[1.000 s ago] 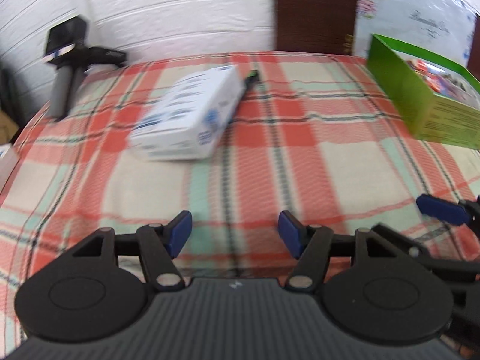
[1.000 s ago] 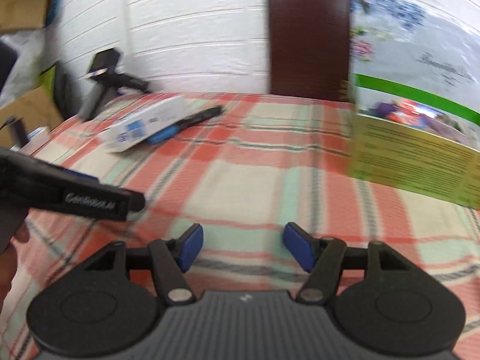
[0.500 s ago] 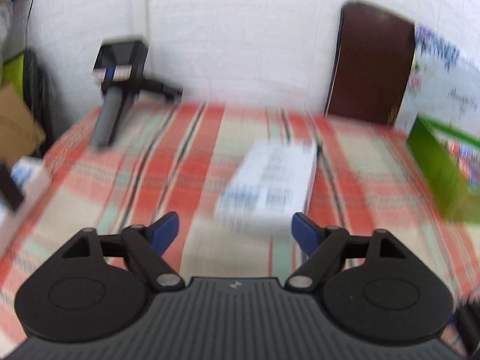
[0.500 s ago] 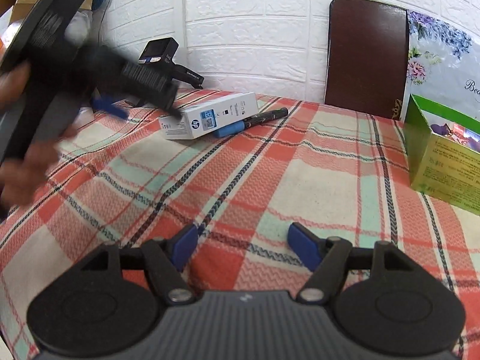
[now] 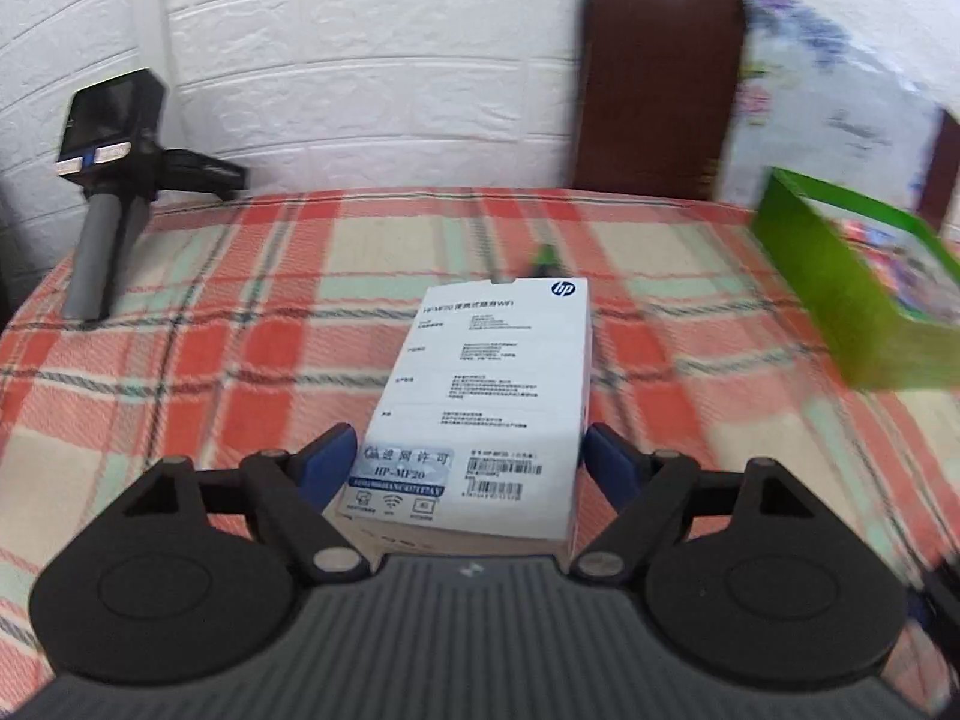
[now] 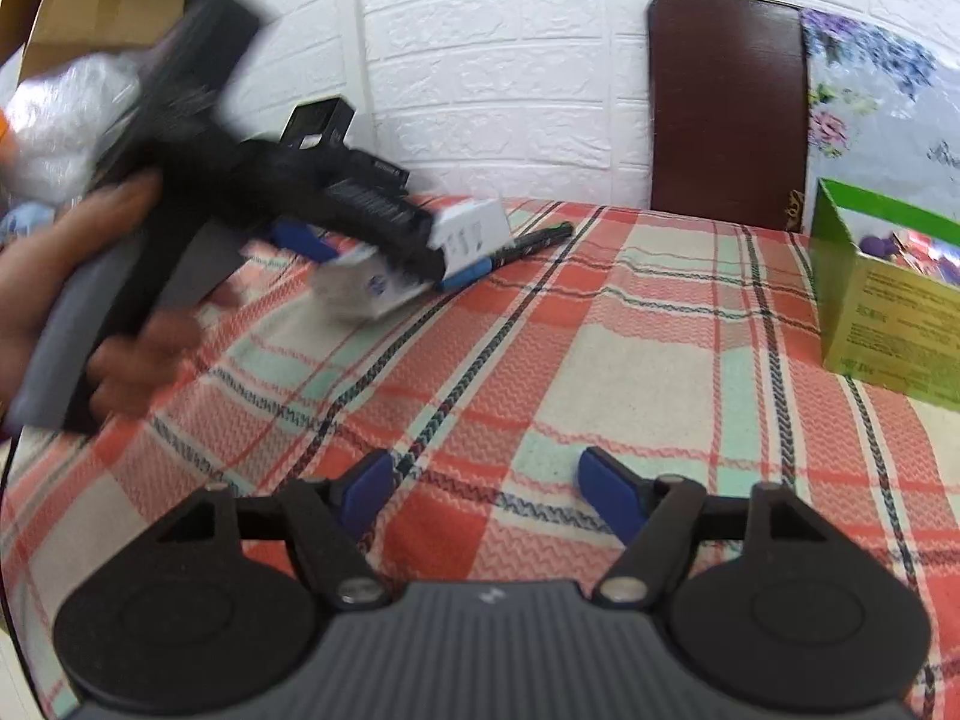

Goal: Organize objects
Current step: 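Grasp the white HP box with the left gripper, then carry the white box into the green box and release it, then withdraw the open left gripper from the box, then move the right gripper to the blue-capped marker and grasp it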

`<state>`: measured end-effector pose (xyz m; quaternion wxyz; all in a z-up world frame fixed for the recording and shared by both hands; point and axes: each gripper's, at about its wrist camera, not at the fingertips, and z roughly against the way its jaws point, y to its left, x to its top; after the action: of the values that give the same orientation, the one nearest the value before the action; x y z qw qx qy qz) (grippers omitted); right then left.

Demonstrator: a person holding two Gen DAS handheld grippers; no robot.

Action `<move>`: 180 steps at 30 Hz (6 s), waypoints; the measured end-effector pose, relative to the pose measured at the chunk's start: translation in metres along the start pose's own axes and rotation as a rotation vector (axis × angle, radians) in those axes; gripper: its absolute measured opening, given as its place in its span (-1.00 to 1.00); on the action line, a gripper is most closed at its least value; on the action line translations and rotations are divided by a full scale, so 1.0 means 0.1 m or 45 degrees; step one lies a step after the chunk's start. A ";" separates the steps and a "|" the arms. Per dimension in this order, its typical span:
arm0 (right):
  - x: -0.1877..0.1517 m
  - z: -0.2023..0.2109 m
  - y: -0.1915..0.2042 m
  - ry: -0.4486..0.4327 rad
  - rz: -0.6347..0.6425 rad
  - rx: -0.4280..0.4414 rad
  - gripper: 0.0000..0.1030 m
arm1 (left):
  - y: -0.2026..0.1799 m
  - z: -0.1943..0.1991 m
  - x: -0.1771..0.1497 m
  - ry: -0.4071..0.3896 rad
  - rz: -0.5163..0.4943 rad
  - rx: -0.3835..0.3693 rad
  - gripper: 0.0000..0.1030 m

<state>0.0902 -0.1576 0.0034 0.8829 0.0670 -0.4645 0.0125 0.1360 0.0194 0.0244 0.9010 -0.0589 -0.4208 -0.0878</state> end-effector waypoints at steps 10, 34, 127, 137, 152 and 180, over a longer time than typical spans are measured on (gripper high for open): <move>0.06 0.44 -0.54 0.019 -0.112 0.185 0.39 | -0.37 0.70 -0.65 -0.087 -0.512 -0.357 0.67; 0.06 0.23 -0.58 0.182 -0.353 0.487 -0.09 | 0.29 0.41 -0.67 0.215 0.604 -0.449 0.11; 0.32 -0.34 -0.06 0.103 -0.009 -0.232 0.45 | 0.09 -0.07 -0.33 0.000 0.089 0.280 0.57; 0.44 -0.55 0.17 0.113 0.020 -0.189 0.43 | 0.41 -0.12 -0.30 -0.016 0.144 0.289 0.70; 0.92 -1.07 -0.04 0.067 -0.303 -0.095 0.43 | 0.62 -0.19 -0.35 -0.088 0.203 0.257 0.82; 0.64 -0.83 0.03 0.096 0.044 -0.146 -0.62 | 0.60 -0.19 -0.39 -0.110 0.198 0.294 0.89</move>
<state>0.1938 -0.1462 0.0098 0.9019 0.0076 -0.4318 0.0037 0.1384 0.0784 -0.0196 0.8870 0.0090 -0.4605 0.0340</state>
